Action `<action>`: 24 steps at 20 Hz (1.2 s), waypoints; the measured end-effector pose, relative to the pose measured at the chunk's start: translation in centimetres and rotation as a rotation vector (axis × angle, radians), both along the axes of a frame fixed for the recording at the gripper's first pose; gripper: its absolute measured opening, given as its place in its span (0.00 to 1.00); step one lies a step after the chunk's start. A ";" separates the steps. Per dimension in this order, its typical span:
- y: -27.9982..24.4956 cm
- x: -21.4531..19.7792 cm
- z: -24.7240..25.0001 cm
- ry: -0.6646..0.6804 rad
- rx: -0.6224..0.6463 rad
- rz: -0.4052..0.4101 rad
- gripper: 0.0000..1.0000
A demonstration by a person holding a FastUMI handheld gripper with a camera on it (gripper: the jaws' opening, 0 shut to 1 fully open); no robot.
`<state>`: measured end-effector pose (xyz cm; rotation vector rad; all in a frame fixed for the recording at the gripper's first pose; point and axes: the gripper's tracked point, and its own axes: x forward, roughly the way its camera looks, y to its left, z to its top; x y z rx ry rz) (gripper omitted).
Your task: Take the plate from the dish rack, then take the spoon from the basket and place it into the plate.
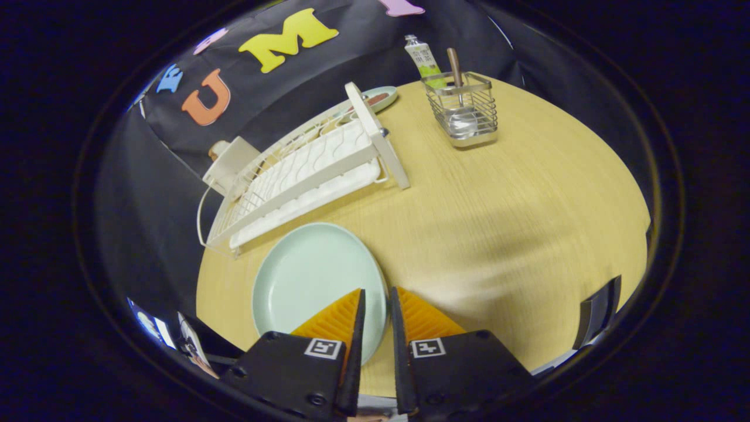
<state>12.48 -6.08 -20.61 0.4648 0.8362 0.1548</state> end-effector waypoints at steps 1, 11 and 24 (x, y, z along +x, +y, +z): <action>-0.4 0.3 0.6 -0.029 0.018 -0.016 0.47; -8.0 3.3 6.9 -0.259 -0.360 -0.145 1.00; -17.0 15.2 12.9 -0.387 -0.530 -0.193 0.99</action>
